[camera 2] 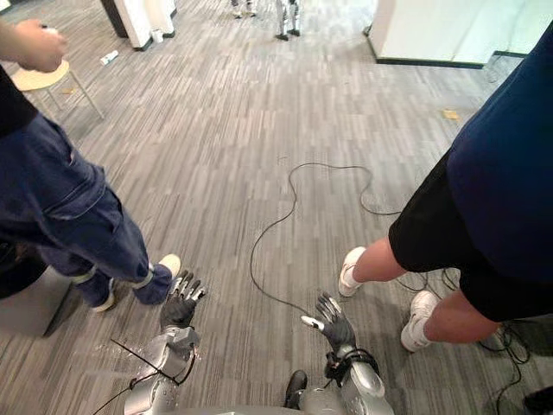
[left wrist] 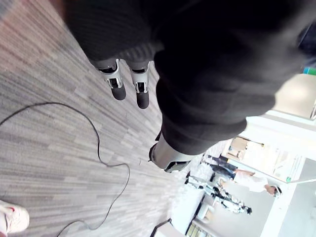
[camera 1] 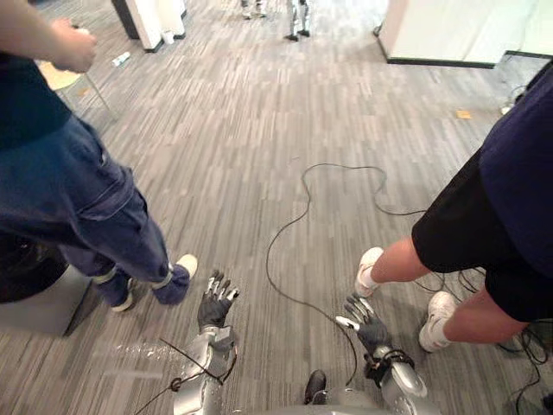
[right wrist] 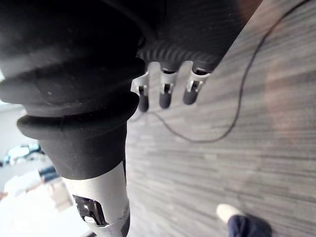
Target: Organize washtable
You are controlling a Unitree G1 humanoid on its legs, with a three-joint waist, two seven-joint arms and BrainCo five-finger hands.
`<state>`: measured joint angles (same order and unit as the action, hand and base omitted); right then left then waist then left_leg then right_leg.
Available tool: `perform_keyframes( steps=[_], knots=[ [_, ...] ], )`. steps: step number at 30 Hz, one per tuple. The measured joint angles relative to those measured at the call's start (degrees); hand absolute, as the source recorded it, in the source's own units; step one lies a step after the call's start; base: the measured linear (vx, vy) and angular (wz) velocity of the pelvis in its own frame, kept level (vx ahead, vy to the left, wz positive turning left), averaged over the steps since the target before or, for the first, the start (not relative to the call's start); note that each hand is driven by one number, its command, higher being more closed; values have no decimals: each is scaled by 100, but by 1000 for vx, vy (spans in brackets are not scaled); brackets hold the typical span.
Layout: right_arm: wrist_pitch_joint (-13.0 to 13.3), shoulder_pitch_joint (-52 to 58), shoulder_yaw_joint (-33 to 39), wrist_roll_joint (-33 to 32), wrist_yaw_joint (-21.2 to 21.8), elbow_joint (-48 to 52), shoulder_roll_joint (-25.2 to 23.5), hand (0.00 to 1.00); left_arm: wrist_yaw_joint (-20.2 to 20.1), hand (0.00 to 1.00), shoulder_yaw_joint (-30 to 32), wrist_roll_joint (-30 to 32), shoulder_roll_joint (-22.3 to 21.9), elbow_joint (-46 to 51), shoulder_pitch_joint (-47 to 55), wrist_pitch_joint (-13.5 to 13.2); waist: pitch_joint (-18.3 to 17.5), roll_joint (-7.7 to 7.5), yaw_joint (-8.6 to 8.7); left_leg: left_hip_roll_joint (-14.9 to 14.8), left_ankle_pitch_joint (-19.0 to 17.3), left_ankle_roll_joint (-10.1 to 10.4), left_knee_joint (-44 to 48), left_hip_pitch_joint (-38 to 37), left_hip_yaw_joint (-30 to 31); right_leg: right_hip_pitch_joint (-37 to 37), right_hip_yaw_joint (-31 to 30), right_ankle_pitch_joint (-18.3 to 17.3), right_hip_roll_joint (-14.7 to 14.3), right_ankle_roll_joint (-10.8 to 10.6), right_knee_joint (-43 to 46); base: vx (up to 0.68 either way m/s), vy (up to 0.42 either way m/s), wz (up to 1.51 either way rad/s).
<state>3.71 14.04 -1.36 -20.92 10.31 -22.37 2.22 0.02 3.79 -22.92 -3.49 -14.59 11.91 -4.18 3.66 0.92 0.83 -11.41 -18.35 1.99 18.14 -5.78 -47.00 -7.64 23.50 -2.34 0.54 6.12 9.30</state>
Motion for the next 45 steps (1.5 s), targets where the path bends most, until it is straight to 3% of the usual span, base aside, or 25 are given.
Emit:
perform_keyframes(
  steps=[1, 3, 4, 5, 6, 7, 8, 10, 12, 13, 16, 19, 24, 25, 33, 38, 41, 43, 45],
  knots=[
    [-4, 21, 26, -3, 2, -30, 21, 0, -10, 0, 36, -7, 0, -108, 8, 2, -1, 29, -7, -197, 154, 120, 59, 67, 50, 53, -104, 0, -91, -60, -40, -44, 53, -43],
    [-15, 15, 26, -3, 2, -102, 40, 0, -12, 0, 99, 3, 18, -186, 133, 7, -26, -13, -1, -272, 157, 111, 471, 110, 189, 80, -290, 4, -116, -174, -111, -46, 81, -41],
    [-27, 2, 16, -59, 1, -154, 67, 0, -10, 0, 135, 8, 20, -200, 208, 8, 21, -50, -19, -339, 191, 53, 980, 280, 629, 161, -402, 58, -117, -225, -209, -52, 78, -39],
    [-48, -2, -45, -118, 0, -175, 84, 0, -1, 0, 175, 5, 8, -241, 346, 10, 36, -65, -36, -336, 306, -137, 1570, 578, 1364, 272, -560, 147, -118, -158, -372, -53, 72, -50],
    [-49, -26, -118, -147, 4, -197, 89, 0, 0, 0, 209, -8, -1, -258, 416, 12, 65, -89, -68, -293, 230, -162, 1720, 742, 1798, 330, -646, 166, -87, -192, -422, -38, 77, -69],
    [-49, -114, -172, -185, 10, -338, 89, 0, 2, 0, 267, -55, -9, -293, 564, 14, 111, -145, -165, -19, 129, -64, 1568, 883, 2655, 348, -860, 196, -43, -240, -443, -26, 175, -75],
    [-57, -157, -143, -187, 10, -470, 99, 0, 5, 0, 298, -118, -10, -362, 583, 27, 109, -84, -216, 171, 87, 32, 1177, 986, 3352, 339, -974, 248, 6, -294, -450, -28, 200, -65],
    [-62, -183, -122, -183, 8, -613, 148, 0, -3, 0, 268, -117, 1, -388, 583, 22, 112, 38, -175, 219, 235, 81, 262, 1030, 3828, 294, -993, 315, 77, -461, -454, -41, 224, -22],
    [-98, -92, -148, -183, 19, -667, 129, 0, -4, 0, 180, -118, 63, -433, 597, 21, 24, -11, -165, 532, 444, -12, -285, 889, 3616, 314, -1121, 542, 308, -727, -721, 39, 271, -12],
    [-117, -79, -142, -171, 22, -668, 108, 0, -9, 0, 117, -117, 117, -426, 569, 21, -12, -114, -164, 650, 513, -120, -401, 880, 3599, 305, -1120, 639, 403, -806, -806, 64, 238, 2],
    [-162, -40, -132, -156, -5, -670, 103, 0, -39, 0, -154, -117, 191, -418, 557, 27, -36, -115, -160, 964, 641, -288, -736, 729, 3609, 395, -1120, 804, 612, -948, -998, 30, 188, 9],
    [-178, -111, -167, -154, -6, -782, 1, 0, -118, 0, -202, -117, 221, -393, 557, 27, -76, -113, -162, 1134, 662, -322, -827, 594, 3611, 496, -1120, 865, 742, -1037, -1137, 82, 166, 4],
    [-209, -199, -228, -93, -8, -847, -73, 0, -111, 0, -216, -117, 350, -393, 559, 51, -129, -192, -173, 1215, 662, -322, -822, 468, 3609, 658, -1123, 881, 800, -1053, -1248, 35, 51, -1],
    [-213, -464, -407, 27, -8, -1220, -54, 0, -116, 0, -362, -117, 311, -395, 561, 122, -300, -348, -163, 1247, 872, -419, -1318, 309, 3610, 654, -1131, 1072, 752, -1090, -1482, 0, 0, 0],
    [-212, -497, -379, 24, -52, -1313, -54, 0, -107, 0, -350, -116, 321, -521, 561, 116, -300, -351, -162, 1245, 871, -415, -1323, 301, 3606, 662, -1130, 1073, 754, -1090, -1483, 0, 0, 0],
    [-220, -660, -257, 1, -323, -1985, -58, 0, 127, 0, -336, -116, 382, -1623, 277, 128, -294, -356, -165, 1235, 872, -410, -1350, 229, 3593, 747, -1110, 1072, 768, -1090, -1488, 0, 0, 1],
    [-226, -874, -151, -158, -515, -2406, -76, 0, 291, 0, -318, -116, 477, -2074, 165, 124, -232, -437, -163, 1233, 847, -373, -1257, 327, 3579, 723, -1101, 1078, 806, -1098, -1487, -10, -1, 4],
    [-223, -1063, -62, -268, -669, -2472, -61, 0, 408, 0, -318, -116, 539, -2171, 15, 108, -94, -502, -179, 1204, 697, -368, -879, 634, 3581, 575, -1080, 1073, 838, -1111, -1382, -89, 4, 12],
    [-208, -1220, 53, -338, -685, -2467, -59, 0, 417, 0, -321, -114, 541, -2171, -34, 100, -25, -471, -182, 1176, 556, -452, -603, 875, 3562, 354, -1079, 905, 867, -1149, -1119, -111, 36, -1]
  ],
)
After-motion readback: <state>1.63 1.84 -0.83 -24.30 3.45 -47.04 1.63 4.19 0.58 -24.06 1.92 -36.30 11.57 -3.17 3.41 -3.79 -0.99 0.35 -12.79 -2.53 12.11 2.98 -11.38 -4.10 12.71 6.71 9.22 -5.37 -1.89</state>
